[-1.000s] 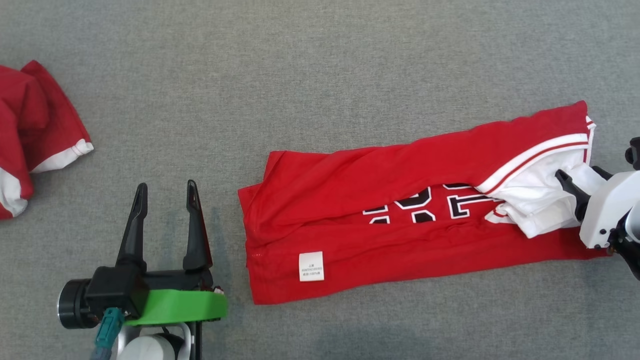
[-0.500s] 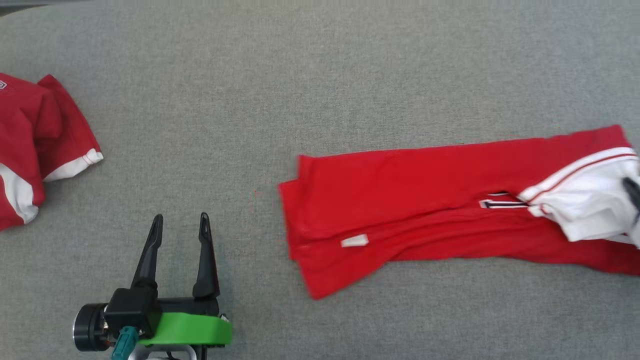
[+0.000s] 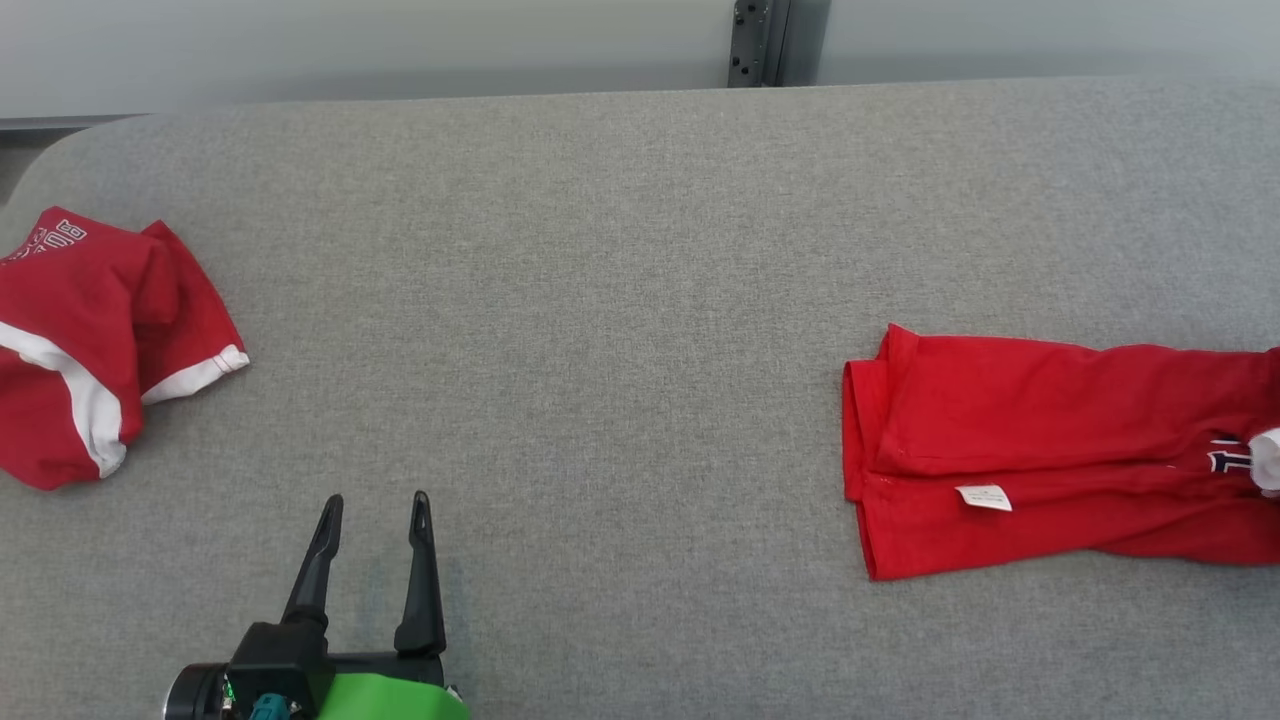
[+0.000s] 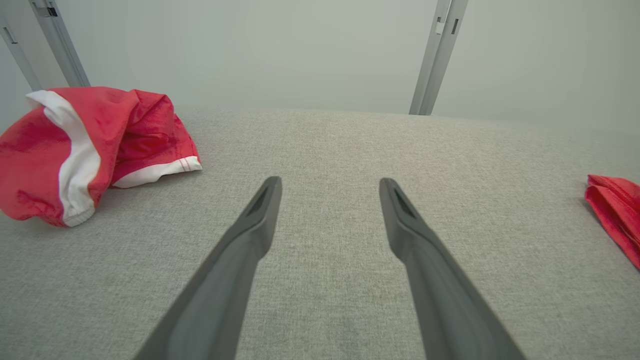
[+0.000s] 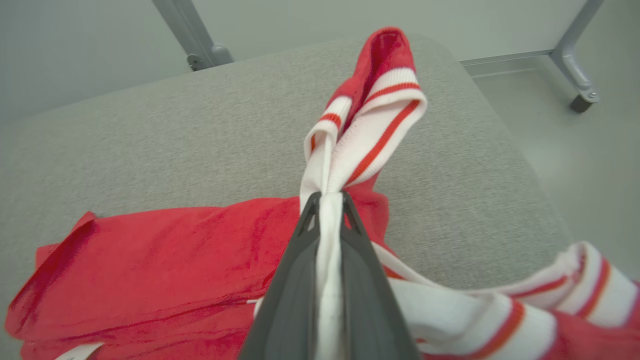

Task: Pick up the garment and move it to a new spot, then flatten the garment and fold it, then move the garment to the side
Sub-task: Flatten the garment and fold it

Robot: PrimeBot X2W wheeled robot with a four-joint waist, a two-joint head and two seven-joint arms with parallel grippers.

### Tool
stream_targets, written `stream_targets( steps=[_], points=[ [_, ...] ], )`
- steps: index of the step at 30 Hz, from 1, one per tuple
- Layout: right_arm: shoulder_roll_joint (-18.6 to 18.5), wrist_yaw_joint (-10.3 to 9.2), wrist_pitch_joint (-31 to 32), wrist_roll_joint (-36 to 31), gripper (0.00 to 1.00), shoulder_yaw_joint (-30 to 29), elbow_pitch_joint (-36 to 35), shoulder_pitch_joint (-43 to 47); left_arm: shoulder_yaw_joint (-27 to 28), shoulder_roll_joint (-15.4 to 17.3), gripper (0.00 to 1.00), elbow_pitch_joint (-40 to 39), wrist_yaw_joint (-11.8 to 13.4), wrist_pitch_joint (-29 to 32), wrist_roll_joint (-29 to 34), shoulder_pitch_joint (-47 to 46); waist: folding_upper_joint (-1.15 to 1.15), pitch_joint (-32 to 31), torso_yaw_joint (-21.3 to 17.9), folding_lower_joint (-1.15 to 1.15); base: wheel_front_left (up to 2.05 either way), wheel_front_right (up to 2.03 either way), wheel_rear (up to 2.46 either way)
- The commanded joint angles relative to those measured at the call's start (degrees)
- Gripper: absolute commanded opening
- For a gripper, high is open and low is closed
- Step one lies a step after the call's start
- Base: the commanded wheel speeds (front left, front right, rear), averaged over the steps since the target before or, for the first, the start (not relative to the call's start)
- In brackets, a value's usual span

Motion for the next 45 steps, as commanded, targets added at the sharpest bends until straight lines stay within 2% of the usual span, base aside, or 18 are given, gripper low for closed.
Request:
stream_targets(
  steps=[1, 4, 6, 9, 13, 17, 23, 24, 25, 26, 31, 38, 39, 41, 45],
  points=[
    [2.19, 0.02, 0.06, 0.11, 0.00, 2.03, -3.54, 2.05, 0.23, -0.16, 1.00, -0.02, -0.42, -0.16, 0.28, 0.71, 0.00, -0.55, 0.12, 0.00, 0.00, 0.00, 0.00],
    [8.03, 0.02, 0.89, -1.52, 0.00, 7.68, -10.53, 4.32, 0.02, -0.36, 1.00, 0.18, -0.63, -0.16, 0.28, 0.92, 0.00, -0.76, -0.36, 0.00, 0.00, 0.00, 0.00],
    [12.28, 0.02, 0.88, -2.97, 0.00, 10.94, -12.61, 4.55, -0.15, -0.43, 1.00, 0.37, -0.74, -0.17, 0.33, 0.84, 0.00, -0.78, -0.75, 0.00, 0.00, 0.00, 0.00],
    [18.37, 0.02, -0.28, -5.50, 0.00, 15.61, -12.73, 2.97, -0.63, -0.48, 1.00, 0.52, -0.78, -0.16, 0.53, 0.08, 0.00, -0.58, -1.08, 0.00, 0.00, 0.00, 0.00],
    [24.39, 0.02, -3.16, -9.20, 0.00, 18.33, -9.56, -0.04, -1.60, -0.51, 1.00, 0.70, -0.38, -0.16, 0.40, -0.97, 0.00, -0.19, -1.06, 0.00, 0.00, 0.00, 0.00],
    [27.78, 0.02, -5.20, -11.88, 0.00, 19.34, -6.21, -2.40, -2.18, -0.50, 1.00, 1.01, 0.01, -0.16, 0.18, -0.95, 0.00, -0.17, -0.71, 0.00, 0.00, 0.00, 0.00],
    [29.16, 0.02, -6.71, -14.80, 0.00, 19.98, -2.37, -3.52, -2.53, -0.50, 1.00, 1.41, 0.60, -0.17, -0.47, -0.59, 0.00, -0.21, -0.14, 0.00, 0.00, 0.00, 0.00],
    [29.15, 0.02, -7.13, -15.27, 0.16, 20.51, -2.26, -3.67, -2.43, -0.50, 1.00, 1.51, 0.73, -0.17, -0.57, -0.61, 0.00, -0.19, -0.15, 0.00, 0.00, 0.00, 0.00],
    [29.18, 0.02, -7.42, -15.39, 0.83, 20.91, -2.20, -3.62, -2.35, -0.51, 1.00, 1.58, 0.71, -0.17, -0.61, -0.63, 0.00, -0.23, -0.19, 0.00, 0.00, 0.00, 0.00],
    [29.06, 0.02, -7.60, -15.64, 1.00, 21.44, -2.19, -3.35, -2.28, -0.51, 1.00, 1.66, 0.84, -0.16, -0.68, -0.60, 0.00, -0.30, -0.27, 0.00, 0.00, 0.00, 0.00],
    [28.09, 0.02, -14.02, -17.19, 1.00, 20.56, -8.05, -1.08, -2.15, -0.51, 1.00, 1.57, 1.32, -0.17, -1.23, -0.31, 0.00, -0.75, -0.82, 0.00, 0.00, 0.00, 0.00],
    [27.92, 0.02, -23.17, -22.50, 1.00, 12.25, -20.77, 6.42, -1.35, -0.50, 1.00, -0.07, 1.17, -0.17, -0.86, 0.50, 0.00, 1.21, -4.34, 0.00, 0.00, 0.00, 0.00],
    [28.66, 0.02, -24.35, -22.49, 1.00, 10.75, -21.22, 7.54, -1.09, -0.50, 1.00, -0.35, 0.99, -0.17, -0.59, 0.33, 0.00, 1.66, -4.92, 0.00, 0.00, 0.00, 0.00],
    [27.27, 0.02, -27.62, -25.78, 1.00, 8.44, -21.29, 9.08, -0.64, -0.49, 1.00, -0.65, 0.52, -0.16, 0.04, -0.48, 0.00, 2.46, -5.81, 0.00, 0.00, 0.00, 0.00],
    [28.40, 0.02, -33.42, -30.14, 1.00, 5.25, -16.31, 10.50, 0.04, -0.49, 1.00, -0.96, -0.34, -0.16, 1.01, -2.08, 0.00, 3.66, -6.77, 0.00, 0.00, 0.00, 0.00]
  ],
)
